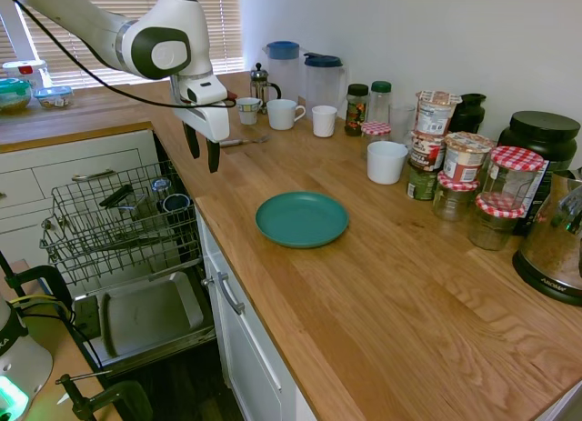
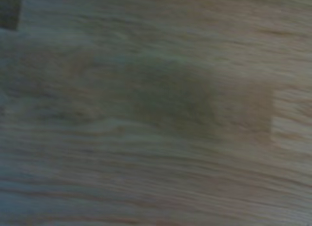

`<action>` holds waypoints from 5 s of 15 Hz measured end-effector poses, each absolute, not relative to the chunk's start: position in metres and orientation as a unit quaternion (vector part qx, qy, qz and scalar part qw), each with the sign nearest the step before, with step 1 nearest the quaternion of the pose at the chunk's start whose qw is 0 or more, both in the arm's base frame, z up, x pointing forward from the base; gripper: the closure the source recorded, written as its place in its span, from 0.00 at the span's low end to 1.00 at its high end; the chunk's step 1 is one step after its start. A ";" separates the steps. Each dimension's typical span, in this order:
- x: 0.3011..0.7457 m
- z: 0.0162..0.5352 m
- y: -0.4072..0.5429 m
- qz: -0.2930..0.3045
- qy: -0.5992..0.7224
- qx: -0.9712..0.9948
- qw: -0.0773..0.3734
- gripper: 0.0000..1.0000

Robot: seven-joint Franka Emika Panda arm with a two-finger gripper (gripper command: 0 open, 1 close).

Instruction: Put the fork in the dishwasher

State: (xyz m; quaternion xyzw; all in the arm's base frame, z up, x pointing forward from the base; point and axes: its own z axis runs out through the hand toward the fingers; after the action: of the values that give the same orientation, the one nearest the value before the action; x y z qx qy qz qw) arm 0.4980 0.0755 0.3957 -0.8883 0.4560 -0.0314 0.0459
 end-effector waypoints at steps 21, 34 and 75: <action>0.688 0.363 0.236 -0.137 0.637 -0.757 0.049 0.00; 0.707 0.341 0.240 -0.105 0.653 -0.749 0.038 1.00; 0.589 0.391 0.257 -0.036 0.538 -0.839 0.071 1.00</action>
State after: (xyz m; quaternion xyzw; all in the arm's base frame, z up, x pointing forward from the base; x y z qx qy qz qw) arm 0.5894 0.2574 0.3910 -0.8392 0.5380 -0.0356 0.0714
